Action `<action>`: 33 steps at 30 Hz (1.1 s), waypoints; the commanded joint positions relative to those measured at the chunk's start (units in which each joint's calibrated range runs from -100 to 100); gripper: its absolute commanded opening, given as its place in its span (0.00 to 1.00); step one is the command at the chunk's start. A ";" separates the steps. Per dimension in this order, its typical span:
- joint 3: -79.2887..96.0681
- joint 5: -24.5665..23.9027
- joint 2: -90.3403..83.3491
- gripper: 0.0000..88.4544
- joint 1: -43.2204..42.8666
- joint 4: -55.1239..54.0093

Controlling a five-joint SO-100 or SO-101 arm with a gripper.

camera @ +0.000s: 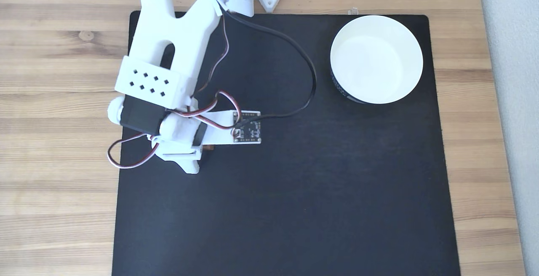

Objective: Pick up the toy and place it on the plate

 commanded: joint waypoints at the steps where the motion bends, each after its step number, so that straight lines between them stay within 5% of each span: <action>1: -1.31 -0.03 0.16 0.39 0.01 -0.15; 7: -1.31 -0.24 0.16 0.33 0.01 -0.32; 12: -1.58 -0.19 0.08 0.01 -0.91 -0.82; 26: -1.94 -0.45 -2.92 0.03 -2.92 -0.40; 33: -1.40 -5.67 -21.10 0.03 -11.03 -0.06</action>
